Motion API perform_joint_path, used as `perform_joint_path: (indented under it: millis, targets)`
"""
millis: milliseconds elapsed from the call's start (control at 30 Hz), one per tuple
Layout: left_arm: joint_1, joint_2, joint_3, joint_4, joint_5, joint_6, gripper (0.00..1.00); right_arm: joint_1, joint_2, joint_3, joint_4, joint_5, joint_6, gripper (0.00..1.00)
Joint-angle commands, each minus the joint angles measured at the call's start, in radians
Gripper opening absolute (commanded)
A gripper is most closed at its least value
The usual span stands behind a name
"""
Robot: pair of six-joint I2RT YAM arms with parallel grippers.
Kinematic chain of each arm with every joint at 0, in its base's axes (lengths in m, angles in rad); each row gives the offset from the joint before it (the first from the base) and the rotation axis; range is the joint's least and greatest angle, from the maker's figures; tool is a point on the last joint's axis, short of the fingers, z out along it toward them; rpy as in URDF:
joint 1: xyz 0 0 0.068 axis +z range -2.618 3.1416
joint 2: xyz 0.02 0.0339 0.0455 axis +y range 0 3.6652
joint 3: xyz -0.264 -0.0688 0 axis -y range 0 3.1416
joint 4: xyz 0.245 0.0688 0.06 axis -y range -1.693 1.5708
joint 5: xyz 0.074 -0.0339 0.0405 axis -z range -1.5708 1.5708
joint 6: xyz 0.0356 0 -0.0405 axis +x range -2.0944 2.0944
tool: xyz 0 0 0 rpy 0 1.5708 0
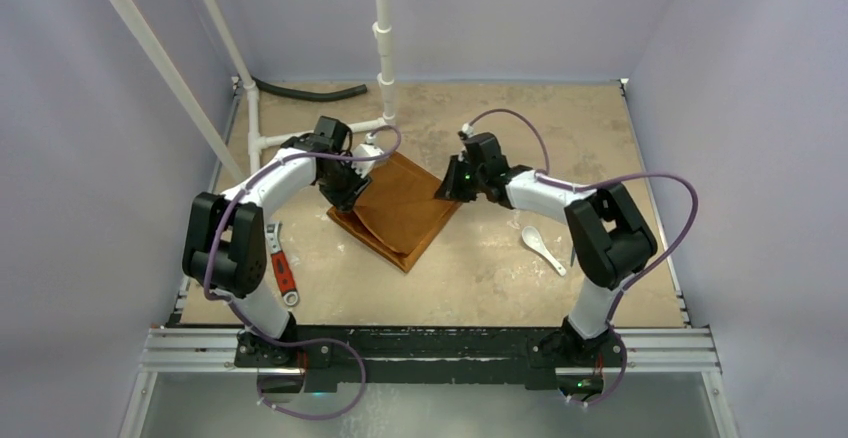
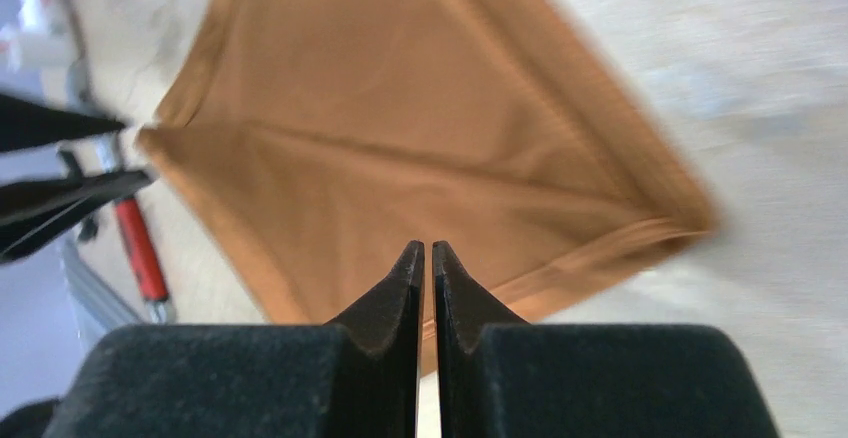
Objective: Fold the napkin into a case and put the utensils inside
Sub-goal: Smooth out the top corner of the smaller-rectangle-folded napkin at the center of the board.
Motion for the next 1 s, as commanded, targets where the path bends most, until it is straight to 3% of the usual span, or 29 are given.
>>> perform_joint_path:
  millis: [0,300,500,667,833,967]
  targets:
    - [0.002,0.005,-0.033,0.034,-0.017,0.043,0.33,0.121,-0.055,0.018,0.015,-0.003,0.011,0.10]
    - [0.009,-0.024,-0.132,0.106,-0.073,0.072,0.17,0.276,0.030,-0.016,0.095,-0.140,0.035,0.07]
    - [0.009,-0.052,-0.174,0.136,-0.089,0.087,0.14,0.292,0.041,-0.081,0.134,-0.162,0.054,0.01]
    - [0.009,-0.058,-0.172,0.141,-0.076,0.081,0.20,0.300,0.053,-0.121,0.156,-0.217,0.037,0.00]
    - [0.009,-0.067,-0.159,0.158,-0.081,0.072,0.38,0.302,0.084,-0.144,0.144,-0.261,0.007,0.00]
    - [0.010,-0.077,-0.132,0.132,-0.068,0.064,0.43,0.303,0.055,-0.159,0.135,-0.249,-0.013,0.00]
